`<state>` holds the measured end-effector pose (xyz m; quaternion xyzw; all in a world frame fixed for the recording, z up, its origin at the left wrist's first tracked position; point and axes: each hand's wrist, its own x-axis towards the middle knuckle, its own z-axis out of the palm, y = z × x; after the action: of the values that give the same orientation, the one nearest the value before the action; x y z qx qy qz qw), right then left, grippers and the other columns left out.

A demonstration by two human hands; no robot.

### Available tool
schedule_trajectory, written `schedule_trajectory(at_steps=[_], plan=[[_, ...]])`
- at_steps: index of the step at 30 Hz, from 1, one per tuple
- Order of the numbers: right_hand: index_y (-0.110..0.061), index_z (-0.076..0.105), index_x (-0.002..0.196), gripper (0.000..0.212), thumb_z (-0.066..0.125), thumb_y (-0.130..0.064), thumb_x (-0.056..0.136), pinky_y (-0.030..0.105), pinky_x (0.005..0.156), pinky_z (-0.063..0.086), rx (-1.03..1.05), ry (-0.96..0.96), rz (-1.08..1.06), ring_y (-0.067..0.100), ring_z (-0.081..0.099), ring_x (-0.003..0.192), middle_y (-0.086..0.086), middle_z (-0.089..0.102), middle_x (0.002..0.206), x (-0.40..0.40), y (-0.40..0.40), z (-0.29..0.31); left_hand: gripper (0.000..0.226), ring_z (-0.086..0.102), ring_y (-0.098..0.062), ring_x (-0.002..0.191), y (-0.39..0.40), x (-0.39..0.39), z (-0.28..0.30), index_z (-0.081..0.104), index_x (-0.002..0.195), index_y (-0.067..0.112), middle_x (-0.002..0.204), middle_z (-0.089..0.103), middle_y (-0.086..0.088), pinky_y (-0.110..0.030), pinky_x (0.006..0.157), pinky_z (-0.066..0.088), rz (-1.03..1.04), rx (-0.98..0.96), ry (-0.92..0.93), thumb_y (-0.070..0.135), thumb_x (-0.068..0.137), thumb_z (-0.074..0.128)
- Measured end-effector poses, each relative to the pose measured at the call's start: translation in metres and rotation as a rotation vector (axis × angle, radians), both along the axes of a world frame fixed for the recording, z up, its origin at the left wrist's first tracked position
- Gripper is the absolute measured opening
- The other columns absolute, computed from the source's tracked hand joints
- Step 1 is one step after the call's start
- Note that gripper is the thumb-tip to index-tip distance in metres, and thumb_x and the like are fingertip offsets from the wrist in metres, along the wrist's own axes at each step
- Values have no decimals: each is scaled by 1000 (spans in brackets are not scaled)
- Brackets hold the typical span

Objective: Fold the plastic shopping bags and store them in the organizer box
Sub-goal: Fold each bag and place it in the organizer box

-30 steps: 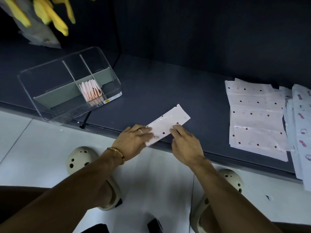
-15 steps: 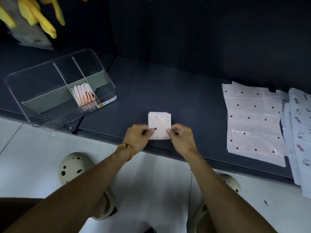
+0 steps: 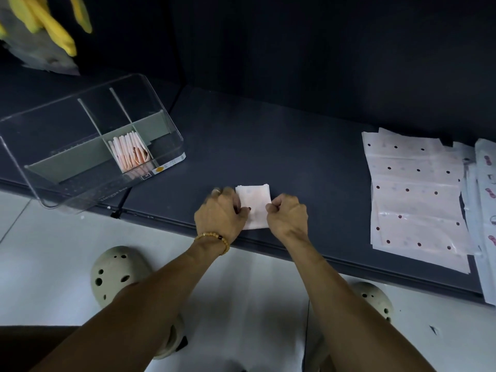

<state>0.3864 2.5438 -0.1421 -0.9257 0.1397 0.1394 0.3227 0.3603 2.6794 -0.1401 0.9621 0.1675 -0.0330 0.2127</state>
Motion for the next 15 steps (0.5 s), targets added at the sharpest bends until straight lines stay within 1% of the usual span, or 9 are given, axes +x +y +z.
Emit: schedule_trajectory(at_steps=[1, 3, 5, 6, 8, 10, 11, 13, 15], plan=[[-14, 64, 98, 11, 60, -22, 92, 28, 70, 49, 5, -7, 8, 26, 65, 90, 8, 69, 95, 1, -1, -1, 30, 56, -24, 93, 3, 1, -3, 57, 95, 20, 104, 54, -4, -37, 74, 48, -36, 8, -71, 38, 77, 73], [-13, 60, 100, 12, 62, -20, 90, 29, 72, 51, 52, -20, 4, 26, 64, 90, 8, 67, 95, 1, -2, -1, 42, 46, -29, 121, 9, 5, -9, 57, 119, 19, 131, 48, -8, -43, 96, 40, -290, 44, -183, 26, 80, 71], [-14, 56, 99, 17, 66, -20, 87, 31, 73, 52, 62, -56, 1, 24, 64, 89, 5, 65, 93, 3, -4, 2, 46, 24, -24, 142, 12, 9, -12, 46, 138, 23, 152, 32, -1, -41, 113, 20, -592, 94, -122, 21, 93, 53], [-14, 56, 100, 19, 68, -21, 86, 32, 73, 51, 11, -109, 21, 23, 62, 89, 4, 64, 95, 3, -5, 5, 45, 20, -21, 143, 14, 9, -14, 41, 142, 25, 155, 28, 3, -38, 114, 17, -673, 139, -62, 24, 97, 44], [-11, 61, 99, 18, 68, -21, 86, 37, 74, 50, -156, -298, 102, 25, 57, 94, 6, 61, 100, -1, -7, 9, 41, 33, -23, 133, 15, 7, -15, 44, 138, 25, 150, 37, 1, -38, 104, 28, -691, 252, -44, 33, 98, 37], [-6, 66, 97, 15, 63, -18, 88, 41, 75, 48, -301, -494, 212, 31, 57, 95, 10, 63, 104, -15, -11, 7, 38, 47, -27, 113, 12, 1, -12, 55, 127, 20, 132, 53, -5, -40, 89, 38, -628, 324, -94, 37, 95, 43], [-5, 67, 102, 20, 61, -18, 88, 43, 79, 48, -357, -545, 265, 33, 58, 99, 12, 64, 110, -27, -12, 3, 36, 50, -28, 104, 8, -2, -11, 60, 120, 17, 122, 57, -6, -40, 83, 41, -593, 324, -126, 37, 93, 48], [-2, 62, 121, 35, 54, -20, 92, 47, 97, 44, -417, -506, 361, 34, 54, 121, 16, 58, 131, -51, -14, -9, 31, 54, -29, 92, 2, -7, -11, 66, 107, 13, 106, 61, -9, -39, 74, 45, -537, 320, -184, 35, 87, 58], [-1, 48, 138, 46, 46, -23, 98, 49, 113, 29, -408, -392, 384, 29, 36, 140, 16, 41, 149, -66, -16, -22, 29, 56, -29, 87, -1, -11, -13, 67, 102, 10, 100, 62, -10, -39, 71, 47, -503, 333, -195, 32, 83, 63]])
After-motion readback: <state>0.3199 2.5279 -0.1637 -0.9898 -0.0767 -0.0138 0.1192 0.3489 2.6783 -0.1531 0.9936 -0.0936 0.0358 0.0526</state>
